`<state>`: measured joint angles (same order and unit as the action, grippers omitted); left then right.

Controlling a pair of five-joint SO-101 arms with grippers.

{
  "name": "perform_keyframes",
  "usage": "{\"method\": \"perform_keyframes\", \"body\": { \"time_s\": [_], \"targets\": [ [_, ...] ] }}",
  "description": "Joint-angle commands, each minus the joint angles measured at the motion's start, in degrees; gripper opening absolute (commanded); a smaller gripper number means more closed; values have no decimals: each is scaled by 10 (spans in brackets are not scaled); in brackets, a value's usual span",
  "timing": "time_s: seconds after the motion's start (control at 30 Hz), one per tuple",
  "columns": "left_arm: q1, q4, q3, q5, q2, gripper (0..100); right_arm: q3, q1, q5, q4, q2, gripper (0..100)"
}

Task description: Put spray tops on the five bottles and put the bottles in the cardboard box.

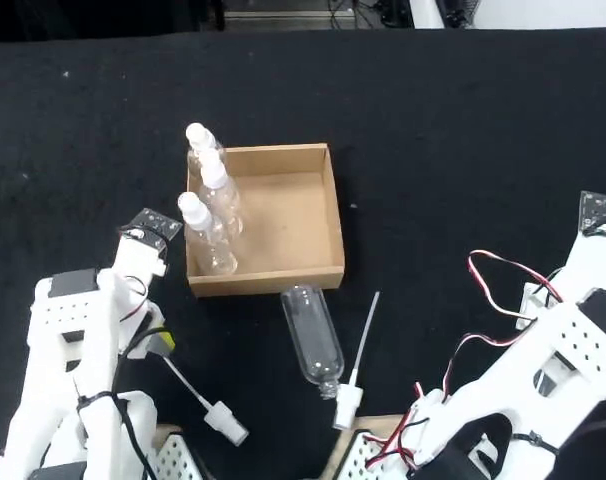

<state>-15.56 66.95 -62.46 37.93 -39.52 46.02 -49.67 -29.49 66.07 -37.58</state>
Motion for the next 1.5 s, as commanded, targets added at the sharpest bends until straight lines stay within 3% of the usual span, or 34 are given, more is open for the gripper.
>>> {"method": "perform_keyframes", "body": {
  "time_s": [0.0,0.53,0.7,1.03,1.27,1.47],
  "targets": [
    [-12,-3,34,8,-6,264,-29,-13,-4,-11,-24,128],
    [-2,26,13,-1,-7,264,-29,-12,-4,-11,-24,128],
    [-41,-53,-14,-117,-6,264,-29,-12,-4,-11,-24,128],
    [-39,-42,-18,-251,-1,264,-28,-12,-4,-11,-24,128],
    [22,-50,-44,-263,-5,223,-28,-12,-4,-11,-24,128],
    [32,-56,-48,-263,-5,184,-28,-12,-4,-11,-24,128]
  ]
}}
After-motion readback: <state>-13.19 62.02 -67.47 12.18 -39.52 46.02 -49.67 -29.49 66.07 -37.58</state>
